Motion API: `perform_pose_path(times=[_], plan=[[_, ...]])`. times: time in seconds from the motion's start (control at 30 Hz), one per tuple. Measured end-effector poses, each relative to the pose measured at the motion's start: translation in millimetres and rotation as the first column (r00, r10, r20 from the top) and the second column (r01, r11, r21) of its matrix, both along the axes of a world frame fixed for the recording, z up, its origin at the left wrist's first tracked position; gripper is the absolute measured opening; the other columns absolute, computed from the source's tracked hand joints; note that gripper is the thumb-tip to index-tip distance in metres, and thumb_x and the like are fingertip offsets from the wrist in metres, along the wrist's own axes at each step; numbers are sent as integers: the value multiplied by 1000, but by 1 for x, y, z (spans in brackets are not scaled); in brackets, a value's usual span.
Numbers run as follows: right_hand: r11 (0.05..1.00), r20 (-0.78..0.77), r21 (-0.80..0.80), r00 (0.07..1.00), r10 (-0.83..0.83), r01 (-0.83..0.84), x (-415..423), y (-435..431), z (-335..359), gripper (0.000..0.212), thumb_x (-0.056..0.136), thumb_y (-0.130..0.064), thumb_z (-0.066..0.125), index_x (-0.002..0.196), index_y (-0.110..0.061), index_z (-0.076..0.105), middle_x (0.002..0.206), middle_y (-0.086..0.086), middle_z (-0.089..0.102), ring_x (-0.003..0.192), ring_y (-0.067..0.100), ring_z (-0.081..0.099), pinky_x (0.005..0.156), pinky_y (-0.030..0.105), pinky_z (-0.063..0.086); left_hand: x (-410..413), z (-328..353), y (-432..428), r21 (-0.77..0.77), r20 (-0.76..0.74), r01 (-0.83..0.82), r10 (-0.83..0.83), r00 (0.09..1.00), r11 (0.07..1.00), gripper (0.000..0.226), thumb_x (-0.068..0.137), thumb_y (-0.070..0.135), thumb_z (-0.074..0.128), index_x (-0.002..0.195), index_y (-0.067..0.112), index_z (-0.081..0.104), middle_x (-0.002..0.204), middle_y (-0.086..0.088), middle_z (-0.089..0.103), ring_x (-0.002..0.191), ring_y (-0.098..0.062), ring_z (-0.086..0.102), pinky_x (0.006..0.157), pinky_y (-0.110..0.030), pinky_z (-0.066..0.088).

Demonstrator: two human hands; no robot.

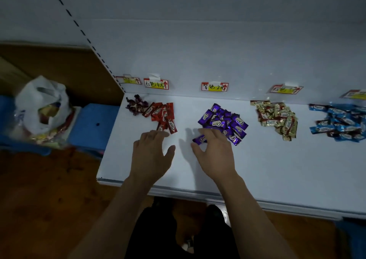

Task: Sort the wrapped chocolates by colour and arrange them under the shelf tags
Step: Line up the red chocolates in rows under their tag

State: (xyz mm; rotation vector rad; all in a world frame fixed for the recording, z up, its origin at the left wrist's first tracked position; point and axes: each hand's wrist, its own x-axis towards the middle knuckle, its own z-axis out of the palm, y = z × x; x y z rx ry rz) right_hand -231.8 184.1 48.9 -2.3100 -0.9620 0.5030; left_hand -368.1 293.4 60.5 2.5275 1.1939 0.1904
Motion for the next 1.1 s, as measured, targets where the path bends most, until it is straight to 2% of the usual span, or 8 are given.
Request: perform_pose_path(times=[0.2, 0.33, 0.47, 0.63, 0.77, 0.9, 1.0, 1.1], plan=[[995, 10, 31, 996, 93, -93, -14, -4, -8, 45, 89, -38, 62, 130, -20, 55, 126, 4, 56, 114, 21, 50, 98, 38, 40, -18, -7, -16, 12, -12, -65, 65, 998, 998, 42, 87, 41, 63, 125, 22, 58, 129, -1, 59, 122, -21, 49, 100, -40, 38], [994, 31, 56, 996, 87, -89, -30, 5, -19, 45, 90, -37, 61, 131, -21, 55, 129, 2, 54, 117, 21, 49, 99, 38, 39, -33, -26, 4, 20, 9, -44, 44, 999, 999, 40, 88, 40, 63, 124, 22, 59, 129, 0, 59, 122, -20, 49, 100, -38, 38], [995, 142, 54, 987, 77, -85, -56, 48, -51, 44, 89, -44, 55, 127, -23, 57, 127, 1, 58, 116, 21, 51, 97, 40, 41, -46, -67, 48, 19, 77, -29, 27, 997, 999, 39, 86, 39, 66, 120, 21, 61, 125, 0, 62, 117, -21, 53, 97, -35, 39], [997, 297, 74, 955, -21, -1, -91, 98, -103, 46, 86, -44, 53, 124, -20, 61, 128, 6, 59, 118, 26, 52, 97, 44, 43, -62, -111, 91, -6, 196, 81, -78, 978, 997, 36, 89, 40, 60, 122, 26, 60, 126, 5, 60, 119, -14, 49, 97, -28, 28], [999, 472, 53, 882, -12, -14, -109, 105, -130, 46, 90, -41, 43, 123, -17, 63, 129, 15, 58, 121, 33, 50, 101, 46, 36, -72, -134, 91, 122, 205, 180, -203, 958, 976, 30, 91, 38, 49, 111, 24, 67, 119, 1, 63, 113, -19, 55, 96, -40, 39], [1000, 489, 22, 873, -2, -10, -116, 105, -143, 49, 93, -42, 33, 127, -20, 61, 133, 17, 56, 126, 35, 48, 105, 50, 36, -75, -158, 93, 268, 148, 209, -255, 956, 940, 35, 89, 37, 47, 111, 19, 67, 116, -5, 65, 106, -25, 60, 89, -42, 46], [1000, 496, -9, 868, 15, -12, -119, 99, -152, 45, 94, -41, 35, 129, -24, 58, 137, 14, 53, 131, 31, 44, 109, 47, 31, -77, -167, 89, 307, 152, 213, -269, 951, 928, 35, 89, 36, 47, 112, 18, 66, 115, -6, 65, 106, -25, 60, 88, -42, 47], [1000, 488, -14, 873, 11, -5, -120, 97, -157, 49, 93, -42, 31, 129, -23, 58, 137, 12, 54, 130, 29, 45, 110, 47, 33, -76, -175, 89, 310, 152, 228, -285, 946, 923, 32, 90, 35, 52, 111, 17, 67, 114, -7, 66, 104, -25, 61, 89, -41, 47]])
